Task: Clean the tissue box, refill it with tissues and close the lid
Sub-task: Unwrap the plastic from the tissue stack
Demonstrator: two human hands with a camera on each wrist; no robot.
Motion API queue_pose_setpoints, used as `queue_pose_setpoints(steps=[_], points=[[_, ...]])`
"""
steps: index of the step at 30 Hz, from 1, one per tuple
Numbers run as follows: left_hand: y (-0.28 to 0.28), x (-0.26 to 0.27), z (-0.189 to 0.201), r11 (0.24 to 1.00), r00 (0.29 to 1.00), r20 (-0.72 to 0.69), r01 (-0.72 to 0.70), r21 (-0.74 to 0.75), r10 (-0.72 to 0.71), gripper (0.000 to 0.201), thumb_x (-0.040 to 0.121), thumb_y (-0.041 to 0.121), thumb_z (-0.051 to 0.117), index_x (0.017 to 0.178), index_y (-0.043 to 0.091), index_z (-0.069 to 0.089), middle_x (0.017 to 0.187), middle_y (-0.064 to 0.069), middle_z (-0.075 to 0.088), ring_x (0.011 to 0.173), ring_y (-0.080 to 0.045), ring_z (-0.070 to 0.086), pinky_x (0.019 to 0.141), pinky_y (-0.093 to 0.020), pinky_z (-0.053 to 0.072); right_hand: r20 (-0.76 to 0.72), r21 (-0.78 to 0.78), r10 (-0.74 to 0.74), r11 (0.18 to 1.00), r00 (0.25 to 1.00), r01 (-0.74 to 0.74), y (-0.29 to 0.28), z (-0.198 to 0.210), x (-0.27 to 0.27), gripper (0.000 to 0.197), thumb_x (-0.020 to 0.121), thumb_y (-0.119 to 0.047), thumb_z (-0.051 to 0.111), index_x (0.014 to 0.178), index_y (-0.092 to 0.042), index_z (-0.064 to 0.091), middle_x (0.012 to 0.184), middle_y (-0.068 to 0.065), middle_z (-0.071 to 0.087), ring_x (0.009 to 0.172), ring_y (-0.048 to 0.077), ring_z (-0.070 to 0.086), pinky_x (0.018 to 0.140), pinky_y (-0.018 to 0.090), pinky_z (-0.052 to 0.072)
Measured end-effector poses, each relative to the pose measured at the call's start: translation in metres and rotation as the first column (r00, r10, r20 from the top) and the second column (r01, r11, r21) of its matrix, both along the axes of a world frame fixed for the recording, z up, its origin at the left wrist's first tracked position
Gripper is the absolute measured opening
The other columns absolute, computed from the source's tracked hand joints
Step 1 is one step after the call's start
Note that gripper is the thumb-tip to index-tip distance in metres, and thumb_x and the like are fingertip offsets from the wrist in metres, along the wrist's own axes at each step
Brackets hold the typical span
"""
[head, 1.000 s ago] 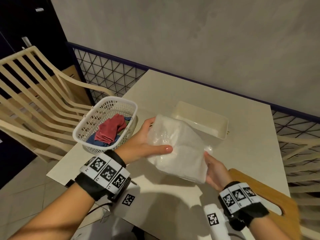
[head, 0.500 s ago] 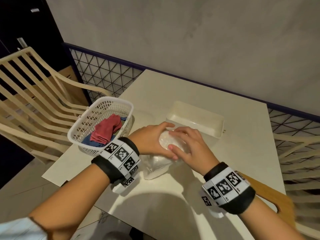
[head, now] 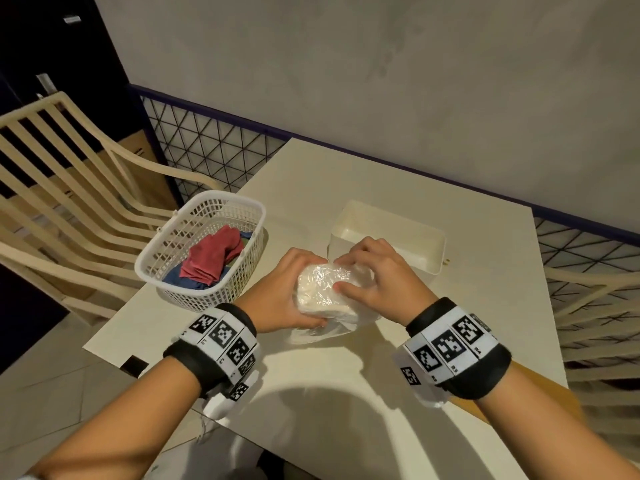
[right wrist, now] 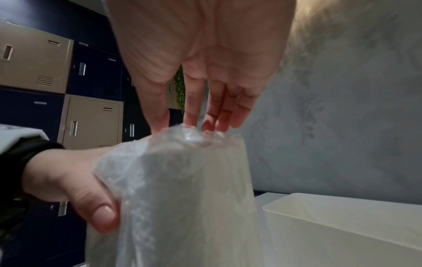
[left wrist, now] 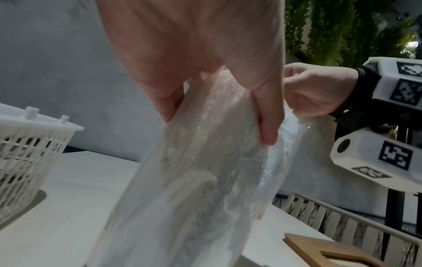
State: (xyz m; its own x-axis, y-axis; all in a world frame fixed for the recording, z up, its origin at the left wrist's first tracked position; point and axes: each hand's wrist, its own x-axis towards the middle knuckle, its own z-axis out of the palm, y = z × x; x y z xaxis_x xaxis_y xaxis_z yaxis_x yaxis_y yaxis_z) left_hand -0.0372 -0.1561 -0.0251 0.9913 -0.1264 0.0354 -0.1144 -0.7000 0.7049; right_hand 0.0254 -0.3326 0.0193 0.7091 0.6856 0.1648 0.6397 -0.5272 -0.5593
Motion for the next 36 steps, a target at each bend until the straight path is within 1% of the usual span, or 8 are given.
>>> queue_pose_setpoints(steps=[6, 8, 11, 15, 19, 27, 32, 36], points=[[-0.002, 0.000, -0.004, 0.999, 0.998, -0.052, 0.033, -0.040, -0.035, 0.080, 0.060, 0.025, 0.085, 0.120, 0.033, 0.033, 0.113, 0.014, 0.036, 0.100, 0.001, 0.045, 0.079, 0.004, 0.032, -0.152, -0.004, 0.053, 0.999, 0.987, -0.054, 0.005, 0.009, 0.004, 0.016, 0.075, -0.017, 0.072, 0.087, -0.009, 0.064, 0.086, -0.001, 0.054, 0.078, 0.009, 0.043, 0.069, 0.007, 0.032], [-0.004, 0.001, -0.003, 0.998, 0.997, -0.060, 0.056, -0.031, -0.058, 0.079, 0.060, 0.025, 0.085, 0.119, 0.035, 0.032, 0.115, 0.011, 0.036, 0.103, -0.007, 0.048, 0.082, -0.004, 0.039, -0.190, -0.155, 0.056, 0.984, 0.980, -0.086, 0.008, 0.015, 0.008, 0.020, 0.077, -0.022, 0.071, 0.090, -0.010, 0.062, 0.086, 0.000, 0.053, 0.073, 0.007, 0.041, 0.063, 0.010, 0.031], [-0.005, 0.004, -0.002, 0.997, 0.994, -0.079, 0.080, -0.017, -0.081, 0.078, 0.061, 0.026, 0.084, 0.121, 0.031, 0.034, 0.117, 0.011, 0.036, 0.107, -0.012, 0.048, 0.088, -0.018, 0.041, -0.081, -0.344, 0.119, 0.928, 0.990, -0.139, 0.017, 0.021, 0.008, 0.012, 0.082, -0.020, 0.063, 0.089, -0.012, 0.058, 0.086, 0.000, 0.049, 0.083, 0.013, 0.039, 0.073, 0.022, 0.032], [-0.001, 0.008, -0.002, 0.996, 0.992, -0.094, 0.086, -0.035, -0.089, 0.075, 0.062, 0.028, 0.084, 0.117, 0.030, 0.033, 0.107, 0.017, 0.036, 0.102, -0.008, 0.045, 0.081, -0.006, 0.036, -0.018, -0.240, 0.234, 0.943, 0.972, -0.232, 0.022, 0.021, 0.003, 0.005, 0.083, -0.005, 0.055, 0.081, -0.002, 0.058, 0.080, 0.001, 0.048, 0.076, 0.016, 0.041, 0.067, 0.021, 0.029], [0.001, 0.009, -0.003, 0.995, 0.989, -0.115, 0.093, -0.044, -0.097, 0.082, 0.061, 0.027, 0.085, 0.126, 0.022, 0.035, 0.115, 0.010, 0.037, 0.109, -0.010, 0.047, 0.092, -0.020, 0.040, -0.146, -0.089, 0.200, 0.973, 0.969, -0.214, 0.014, 0.017, 0.005, 0.006, 0.083, -0.008, 0.062, 0.080, -0.003, 0.062, 0.074, -0.001, 0.053, 0.066, 0.009, 0.044, 0.063, 0.010, 0.033], [0.003, 0.010, -0.006, 0.991, 0.983, -0.131, 0.119, -0.058, -0.126, 0.076, 0.059, 0.025, 0.085, 0.112, 0.036, 0.031, 0.110, 0.013, 0.039, 0.106, -0.012, 0.050, 0.092, -0.026, 0.043, -0.246, -0.083, 0.163, 0.979, 0.955, -0.189, 0.014, 0.017, -0.001, 0.005, 0.082, -0.007, 0.062, 0.078, -0.006, 0.061, 0.073, 0.008, 0.059, 0.066, 0.012, 0.045, 0.062, 0.011, 0.034], [0.000, 0.012, -0.003, 0.993, 0.984, -0.131, 0.118, -0.025, -0.121, 0.078, 0.061, 0.027, 0.083, 0.117, 0.037, 0.030, 0.115, 0.013, 0.039, 0.106, -0.020, 0.052, 0.091, -0.034, 0.045, -0.231, -0.271, -0.027, 0.962, 0.973, -0.037, 0.022, 0.021, 0.005, 0.013, 0.079, -0.022, 0.067, 0.081, -0.016, 0.056, 0.065, -0.011, 0.044, 0.059, -0.001, 0.039, 0.053, 0.010, 0.030], [0.003, 0.016, -0.001, 0.994, 0.986, -0.129, 0.104, -0.038, -0.108, 0.073, 0.061, 0.025, 0.084, 0.110, 0.036, 0.030, 0.106, 0.016, 0.040, 0.101, -0.020, 0.052, 0.087, -0.030, 0.043, -0.187, -0.216, -0.008, 0.976, 0.982, -0.033, 0.028, 0.023, 0.005, 0.007, 0.081, -0.012, 0.065, 0.085, -0.007, 0.063, 0.061, -0.011, 0.043, 0.059, 0.003, 0.041, 0.054, 0.008, 0.030]])
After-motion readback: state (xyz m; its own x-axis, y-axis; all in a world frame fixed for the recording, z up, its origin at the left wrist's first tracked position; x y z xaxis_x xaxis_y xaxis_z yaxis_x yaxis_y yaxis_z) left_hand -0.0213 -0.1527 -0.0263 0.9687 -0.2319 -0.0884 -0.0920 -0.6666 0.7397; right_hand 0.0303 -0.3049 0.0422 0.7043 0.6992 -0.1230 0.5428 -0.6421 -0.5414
